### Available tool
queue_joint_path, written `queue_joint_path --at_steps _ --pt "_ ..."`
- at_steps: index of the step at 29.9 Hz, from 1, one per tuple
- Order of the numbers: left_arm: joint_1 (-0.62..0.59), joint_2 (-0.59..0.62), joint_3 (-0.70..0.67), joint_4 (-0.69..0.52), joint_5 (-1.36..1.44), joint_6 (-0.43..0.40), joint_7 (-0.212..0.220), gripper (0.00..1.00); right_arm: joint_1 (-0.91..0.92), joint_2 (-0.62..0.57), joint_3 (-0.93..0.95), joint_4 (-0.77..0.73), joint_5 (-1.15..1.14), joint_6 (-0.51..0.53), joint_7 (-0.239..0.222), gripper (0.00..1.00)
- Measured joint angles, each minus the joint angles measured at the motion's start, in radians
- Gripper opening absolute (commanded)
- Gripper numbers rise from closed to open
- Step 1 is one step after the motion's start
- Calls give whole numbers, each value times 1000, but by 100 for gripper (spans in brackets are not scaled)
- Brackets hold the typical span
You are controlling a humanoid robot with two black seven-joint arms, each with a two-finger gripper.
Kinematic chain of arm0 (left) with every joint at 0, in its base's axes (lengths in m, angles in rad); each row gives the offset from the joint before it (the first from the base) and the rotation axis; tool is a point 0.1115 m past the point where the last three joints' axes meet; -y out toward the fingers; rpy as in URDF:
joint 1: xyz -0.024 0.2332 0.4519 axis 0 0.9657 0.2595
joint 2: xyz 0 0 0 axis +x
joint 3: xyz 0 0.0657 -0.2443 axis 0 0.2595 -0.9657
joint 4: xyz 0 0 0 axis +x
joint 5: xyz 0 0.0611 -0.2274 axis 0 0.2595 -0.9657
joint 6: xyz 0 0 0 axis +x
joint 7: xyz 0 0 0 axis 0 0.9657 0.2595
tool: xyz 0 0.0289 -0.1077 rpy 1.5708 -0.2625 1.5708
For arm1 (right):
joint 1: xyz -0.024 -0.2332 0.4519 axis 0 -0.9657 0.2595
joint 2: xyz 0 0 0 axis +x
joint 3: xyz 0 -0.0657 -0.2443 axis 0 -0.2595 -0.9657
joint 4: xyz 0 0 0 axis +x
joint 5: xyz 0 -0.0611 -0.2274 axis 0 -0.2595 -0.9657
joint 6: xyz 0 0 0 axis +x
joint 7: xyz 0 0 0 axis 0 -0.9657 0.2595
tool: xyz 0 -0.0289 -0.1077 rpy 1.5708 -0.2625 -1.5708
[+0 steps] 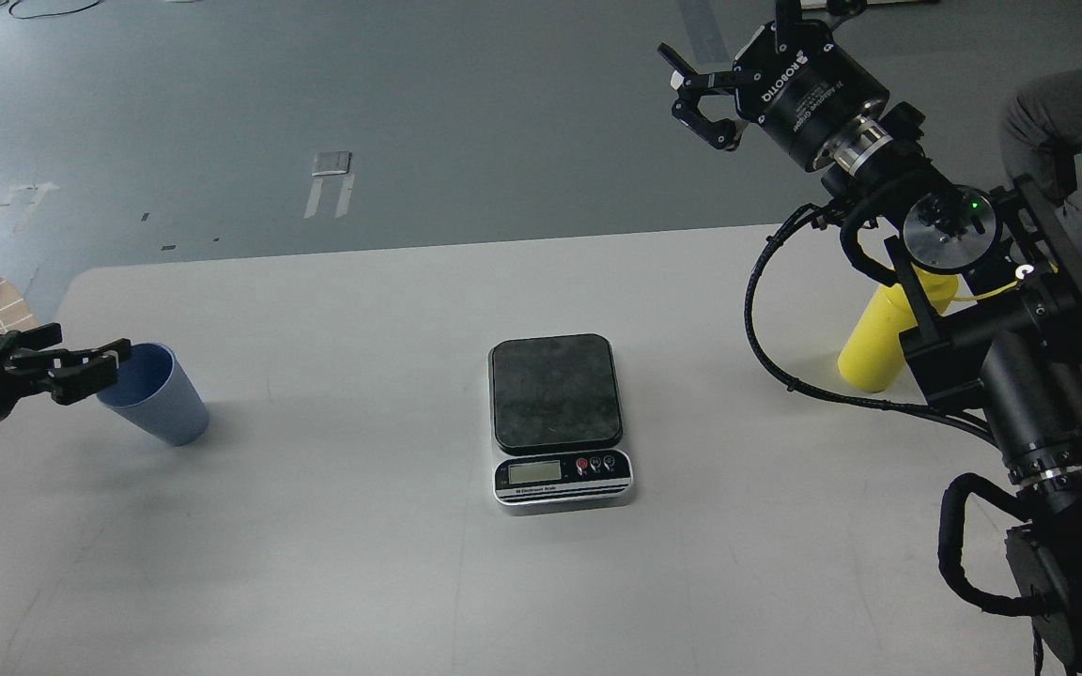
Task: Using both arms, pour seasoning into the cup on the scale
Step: 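Reach the left gripper down to the blue cup, then close the left gripper around the blue cup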
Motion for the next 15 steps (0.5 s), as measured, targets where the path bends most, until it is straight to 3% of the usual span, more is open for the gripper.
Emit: queue_joint_path --at_steps 4,7,9,15 --pt "1 -4 6 6 -9 -1 0 84 0 0 0 0 0 0 0 100" --pt "10 -16 10 23 -10 -3 0 75 0 0 0 0 0 0 0 100" --pt "13 -27 12 42 -11 -5 0 64 -1 0 0 0 0 0 0 100" --pt "14 -40 13 71 -19 -18 0 51 -1 0 1 0 0 0 0 100"
